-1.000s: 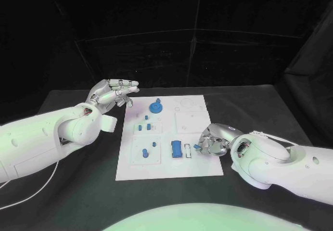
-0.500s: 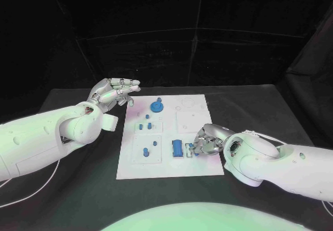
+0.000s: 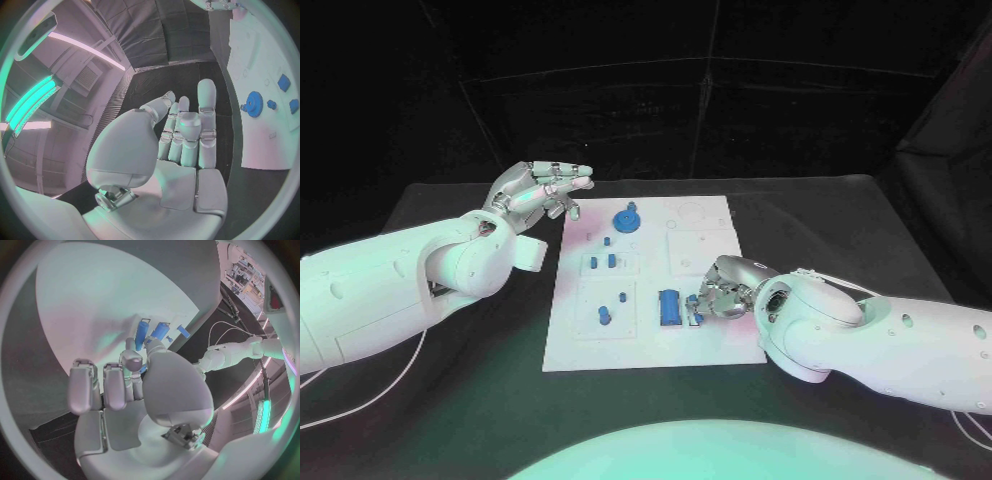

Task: Assemble the parts on the task board

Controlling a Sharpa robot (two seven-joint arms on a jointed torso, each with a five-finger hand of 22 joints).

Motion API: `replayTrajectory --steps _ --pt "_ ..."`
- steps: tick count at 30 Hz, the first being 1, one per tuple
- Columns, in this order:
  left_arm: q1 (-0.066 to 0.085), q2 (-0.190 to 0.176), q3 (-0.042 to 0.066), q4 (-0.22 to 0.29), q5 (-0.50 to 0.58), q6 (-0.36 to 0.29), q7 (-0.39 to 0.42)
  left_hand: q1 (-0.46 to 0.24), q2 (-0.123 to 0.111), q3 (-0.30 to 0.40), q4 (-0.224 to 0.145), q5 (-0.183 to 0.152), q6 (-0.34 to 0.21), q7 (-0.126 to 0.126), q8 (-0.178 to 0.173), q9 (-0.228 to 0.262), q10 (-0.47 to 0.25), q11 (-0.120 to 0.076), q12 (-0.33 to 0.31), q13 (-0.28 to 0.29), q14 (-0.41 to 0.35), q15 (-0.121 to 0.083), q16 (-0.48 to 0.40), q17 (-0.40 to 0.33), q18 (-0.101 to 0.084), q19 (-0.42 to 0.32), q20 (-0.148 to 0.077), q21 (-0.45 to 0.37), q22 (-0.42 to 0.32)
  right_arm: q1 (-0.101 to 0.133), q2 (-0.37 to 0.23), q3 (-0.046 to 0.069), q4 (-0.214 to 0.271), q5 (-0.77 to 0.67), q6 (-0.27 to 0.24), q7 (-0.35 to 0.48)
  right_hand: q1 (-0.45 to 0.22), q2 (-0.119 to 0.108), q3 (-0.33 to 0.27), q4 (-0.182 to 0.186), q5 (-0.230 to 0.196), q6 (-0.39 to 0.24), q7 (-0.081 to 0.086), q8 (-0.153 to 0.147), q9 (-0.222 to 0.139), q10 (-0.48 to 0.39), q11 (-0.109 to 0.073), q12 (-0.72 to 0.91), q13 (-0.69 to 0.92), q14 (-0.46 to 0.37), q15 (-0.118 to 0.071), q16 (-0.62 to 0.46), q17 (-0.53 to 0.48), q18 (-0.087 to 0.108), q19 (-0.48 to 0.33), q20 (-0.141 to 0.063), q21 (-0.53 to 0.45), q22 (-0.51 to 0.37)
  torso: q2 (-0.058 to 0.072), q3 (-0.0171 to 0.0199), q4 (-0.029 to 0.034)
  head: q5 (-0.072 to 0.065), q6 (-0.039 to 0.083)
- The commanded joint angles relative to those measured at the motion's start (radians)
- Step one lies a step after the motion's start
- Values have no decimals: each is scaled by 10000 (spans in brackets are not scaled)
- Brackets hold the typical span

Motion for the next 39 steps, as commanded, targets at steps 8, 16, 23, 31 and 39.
replayTrajectory --steps 8,16,23,31,39 --pt "15 18 9 28 25 138 42 9 45 -53 5 49 -56 -20 32 -7 -70 -34 25 9 -77 22 28 -16 137 11 17 -44 -9 10 169 2 -96 -318 424 -198 -190 39 -43 162 45 192 -35 112 94 163 -28 235 165 539 -110 106 81 -105 96 -42 91 382 -12 -8 4 8 -47" --pt "15 10 9 33 25 149 26 9 45 -53 5 49 -56 -20 32 -7 -70 -34 25 9 -77 22 28 -16 137 11 17 -44 -9 10 253 3 -106 -333 651 -193 -282 22 -125 256 -127 251 -59 134 154 239 -53 342 259 540 -134 113 97 -108 105 -70 96 397 -3 -3 -6 41 -64" --pt "15 5 9 32 25 153 20 9 45 -53 5 49 -56 -20 32 -7 -70 -34 25 9 -77 22 28 -16 137 11 17 -44 -9 10 258 2 -92 -334 758 -180 -559 5 -337 357 -165 276 -53 127 210 274 -48 366 302 536 -136 109 96 -111 109 -80 96 405 -6 -1 -10 48 -80" --pt "15 7 9 20 25 152 18 9 45 -53 5 49 -56 -20 32 -7 -70 -34 25 9 -77 22 28 -16 137 11 17 -44 -9 10 239 2 -33 -335 792 -152 -1015 136 -687 370 -481 296 -49 93 289 304 -40 387 365 537 -130 113 117 -112 112 -77 95 416 -9 5 -15 79 -77" --pt "15 5 9 24 25 145 1 9 45 -53 5 49 -56 -20 32 -7 -70 -34 25 9 -77 22 28 -16 137 11 17 -44 -9 10 186 2 -48 -271 775 -128 -1541 321 -1078 374 -997 308 -54 57 372 312 -38 374 409 538 -125 109 125 -113 114 -70 93 426 -3 -6 -19 62 -85"
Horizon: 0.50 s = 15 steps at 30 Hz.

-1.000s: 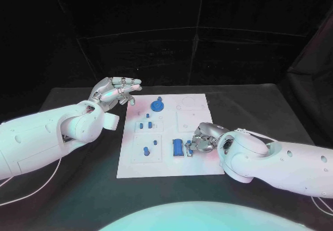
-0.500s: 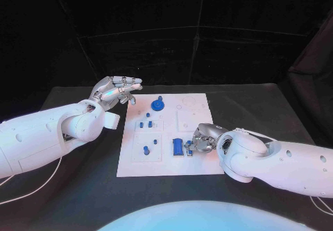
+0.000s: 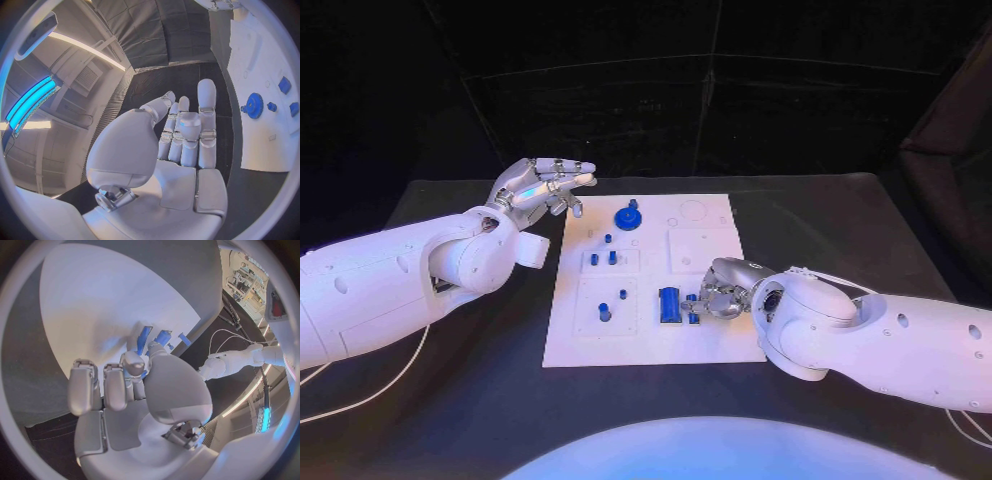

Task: Assemble the parts on the task board

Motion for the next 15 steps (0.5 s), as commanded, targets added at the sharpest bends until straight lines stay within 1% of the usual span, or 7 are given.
replayTrajectory --steps 1,5,8,11,12,13,15 --pt "14 3 9 20 25 102 20 9 45 -52 5 49 -56 -20 33 -7 -70 -33 25 9 -77 22 28 -17 137 11 17 -45 -12 10 -20 4 16 12 63 100 -238 49 -191 -1 -321 77 -10 -27 38 45 15 46 24 518 -73 35 13 -115 42 2 55 430 3 -10 8 -15 -26" --pt "14 1 9 16 25 98 16 9 45 -52 5 49 -56 -20 33 -7 -70 -33 25 9 -77 22 28 -17 137 11 17 -45 -12 10 -42 4 7 30 28 117 -453 112 -465 -4 -855 72 -10 -45 102 39 19 23 46 515 -73 22 2 -113 38 4 49 429 8 -2 15 -16 -27" --pt "14 2 9 13 25 98 15 9 45 -52 5 49 -56 -20 33 -7 -70 -33 25 9 -77 22 28 -17 137 11 17 -45 -12 10 -75 4 -1 35 -59 143 -521 145 -572 0 -1032 59 -4 -57 128 25 24 -13 37 509 -69 5 -23 -109 24 7 37 411 6 -2 10 -14 -23" --pt "14 1 9 11 25 97 16 9 45 -52 5 49 -56 -20 33 -7 -70 -33 25 9 -77 22 28 -17 137 11 17 -45 -12 11 -155 4 -6 46 -264 316 -494 171 -603 -14 -1058 13 11 -85 132 -20 34 -126 -32 493 -62 -41 -102 -95 -20 11 3 346 -5 -6 4 -16 -29" --pt "14 2 9 11 25 96 17 9 45 -52 5 49 -56 -20 33 -7 -70 -33 25 9 -77 22 28 -17 137 11 17 -45 -12 11 -198 4 -1 85 -375 455 -406 211 -610 -28 -1016 -72 44 -138 128 -84 58 -260 -113 478 -45 -83 -169 -82 -65 23 -32 283 -5 -6 4 -17 -27" --pt "14 2 9 11 25 95 18 9 45 -52 5 49 -56 -20 33 -7 -70 -33 25 9 -77 22 28 -17 137 11 17 -45 -12 12 -251 4 9 143 -518 620 -221 252 -598 -76 -918 -249 104 -252 103 -167 107 -420 -208 461 -10 -132 -242 -68 -116 44 -72 213 -5 -6 4 -17 -27" --pt "14 2 9 10 25 94 20 9 45 -52 5 49 -56 -20 33 -7 -70 -33 25 9 -77 22 28 -17 137 11 17 -45 -12 12 -361 4 33 277 -790 1022 286 222 -526 -301 -746 -790 276 -591 -16 -267 226 -584 -302 447 71 -178 -309 -57 -161 90 -109 155 -7 -6 14 -28 -26"
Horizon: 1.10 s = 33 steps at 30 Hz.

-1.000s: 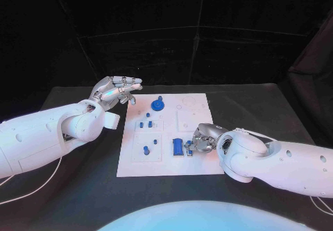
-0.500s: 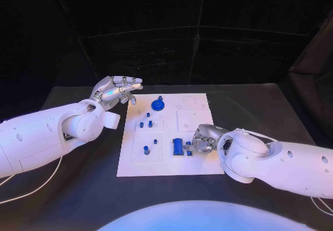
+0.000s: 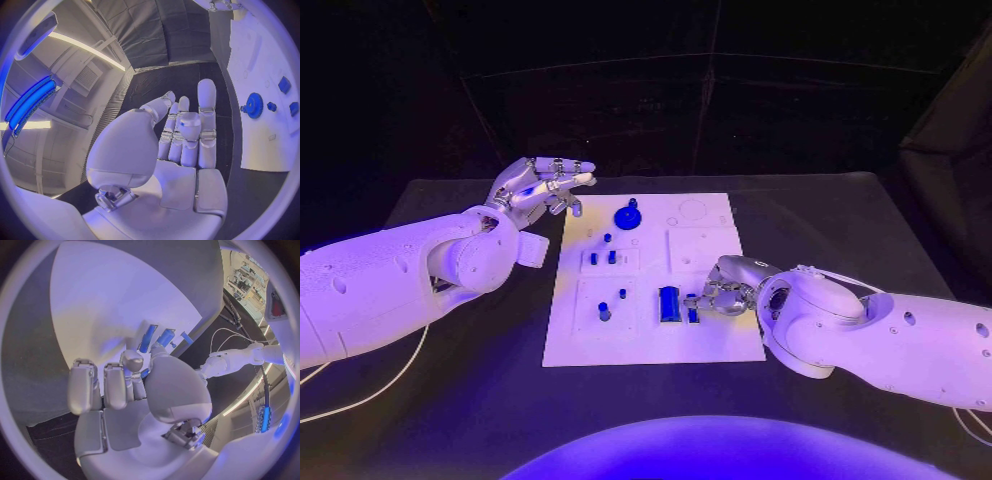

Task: Assemble the parts on the task board

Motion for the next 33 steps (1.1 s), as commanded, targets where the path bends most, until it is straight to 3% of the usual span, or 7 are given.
replayTrajectory --steps 1,6,16,20,24,28,33 --pt "14 4 9 12 25 93 31 9 45 -53 5 50 -56 -20 33 -7 -70 -33 25 9 -77 22 28 -16 137 11 17 -45 -13 14 -177 4 64 304 -799 1093 841 -37 111 -359 247 -848 281 -528 -210 -174 198 -196 -108 446 149 -63 -80 -58 -103 74 -70 141 -11 -3 8 -15 18" --pt "14 1 8 4 25 84 32 9 45 -53 5 50 -56 -20 33 -7 -70 -33 25 9 -77 22 28 -16 137 11 17 -45 -13 16 -502 2 151 702 -1273 2602 2056 52 409 -963 465 -1459 571 -987 -437 -248 420 -141 -43 465 340 -30 -14 -57 -104 266 -72 154 -13 -1 -7 -2 32" --pt "14 25 8 -15 25 99 27 13 56 -61 3 51 -57 -24 41 -7 -82 -36 47 9 -85 22 29 -39 137 17 17 -55 -21 13 -727 -2 145 873 -1222 3845 3429 334 1311 -1735 -346 -1573 793 -1464 -943 -360 585 49 103 473 501 29 82 -48 -126 448 -72 171 2 11 -5 -36 66" --pt "14 33 8 -24 25 101 21 24 64 -57 -2 52 -56 -27 43 -6 -83 -39 53 9 -84 21 33 -36 137 18 17 -57 -23 10 -671 -4 42 885 -925 3859 4026 388 2252 -2192 704 -1462 841 -1673 -1226 -491 608 60 122 472 511 59 129 -55 -116 466 -45 221 5 -1 12 -47 58" --pt "14 41 8 -28 25 105 20 24 64 -57 -2 52 -56 -27 43 -6 -83 -39 53 9 -84 21 33 -36 137 18 17 -57 -23 9 -619 -5 -36 883 -735 3731 3821 52 3702 -2407 1104 -1220 928 -1872 -1536 -521 656 109 132 462 580 76 149 -54 -130 504 -13 261 9 3 16 -36 48" --pt "14 44 8 -33 25 104 17 24 64 -57 -2 52 -56 -27 43 -6 -83 -39 53 9 -84 21 33 -36 137 18 17 -57 -23 8 -564 -6 -114 862 -593 3600 2592 -865 6361 -2707 1145 -865 932 -2115 -1988 -453 678 250 138 457 602 97 168 -55 -146 541 41 325 9 5 4 -33 45" --pt "14 45 8 -35 25 105 16 24 64 -57 -2 52 -56 -27 43 -6 -83 -39 53 9 -84 21 33 -36 137 18 17 -57 -23 7 -508 -6 -163 843 -395 3503 2310 -994 6854 -2928 1514 -774 900 -2130 -2071 -446 676 275 127 457 576 98 170 -57 -146 535 52 337 5 -4 5 -31 23"
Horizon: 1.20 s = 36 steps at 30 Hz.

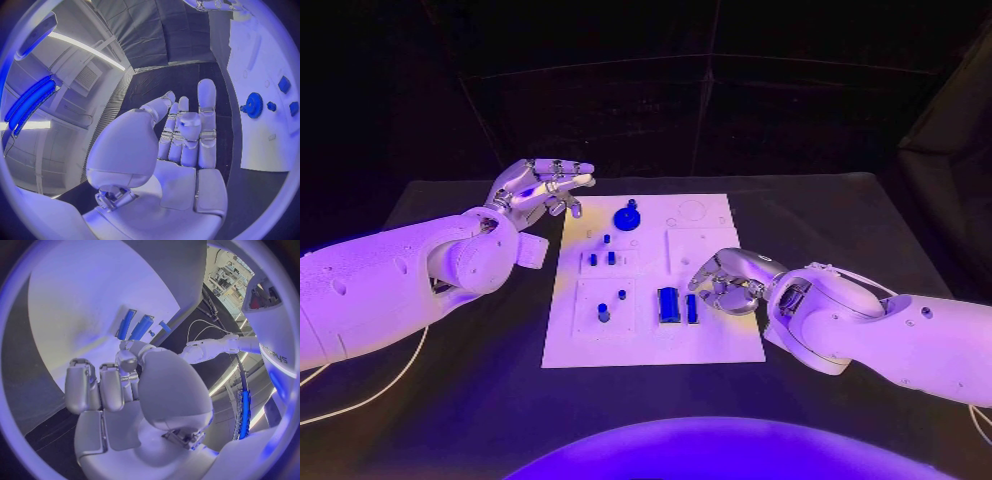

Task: Assemble the parts on the task board

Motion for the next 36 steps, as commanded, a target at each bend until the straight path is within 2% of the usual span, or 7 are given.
replayTrajectory --steps 1,5,14,21,24,28,36 --pt "14 13 9 5 25 102 28 24 65 -57 -2 52 -56 -27 43 -6 -45 -1 53 9 -48 -15 33 -7 138 19 17 -57 -10 8 34 2 -9 7 389 -39 -171 -18 198 -82 180 117 3 -33 -28 16 32 54 4 473 15 45 8 -57 0 64 42 340 -2 -10 1 2 -18" --pt "14 12 9 0 25 102 26 24 65 -57 -2 52 -56 -27 43 -6 -45 -1 53 9 -48 -15 33 -7 138 19 17 -57 -10 8 68 2 -11 -7 562 -65 -259 -25 402 -191 349 248 -38 10 -39 29 6 75 7 475 -9 49 17 -60 10 45 56 361 -5 1 -3 13 -29" --pt "13 4 9 -6 25 93 23 45 77 -49 -14 51 -56 -29 47 -6 -50 -3 63 8 -50 -18 35 -14 140 22 15 -61 -13 7 133 2 -66 -96 864 -196 -493 3 540 -216 271 507 -114 111 -31 48 -51 81 -6 476 -50 50 20 -59 7 13 60 367 -6 -5 1 7 -39" --pt "13 -3 8 -4 25 88 18 45 77 -49 -14 51 -56 -29 47 -6 -50 -3 63 8 -50 -18 35 -14 140 22 15 -61 -13 7 211 2 -160 -162 561 -200 -638 -35 603 -257 132 292 -55 -33 -116 23 -18 34 -46 466 -40 22 -25 -54 -20 5 42 336 -12 -6 4 18 -40" --pt "13 -5 8 -2 25 86 17 45 77 -49 -14 51 -56 -29 47 -6 -50 -3 63 8 -50 -18 35 -14 140 22 15 -61 -13 7 224 2 -210 -148 97 -99 -767 -130 661 -307 -235 -501 120 -251 -350 -65 134 -67 -123 438 63 -50 -143 -37 -97 74 -16 238 -9 -6 3 22 -35" --pt "13 -7 8 -2 25 85 15 45 77 -49 -14 51 -56 -29 47 -6 -50 -3 63 8 -50 -18 35 -14 140 22 15 -61 -13 8 229 3 -285 -132 -438 87 -980 -353 502 -335 -702 -1236 119 -227 -506 -160 140 -130 -190 415 114 -116 -247 -4 -191 156 -96 111 -11 -6 -11 34 -24" --pt "13 -14 8 1 25 87 6 45 77 -49 -14 51 -56 -29 47 -6 -50 -3 63 8 -50 -18 35 -14 140 22 15 -61 -13 9 239 3 -402 -95 -578 277 -1103 -558 -584 -340 -2506 -1191 53 -151 -460 -226 105 -94 -253 412 84 -167 -304 19 -243 145 -205 -9 -4 -7 -1 29 -26"
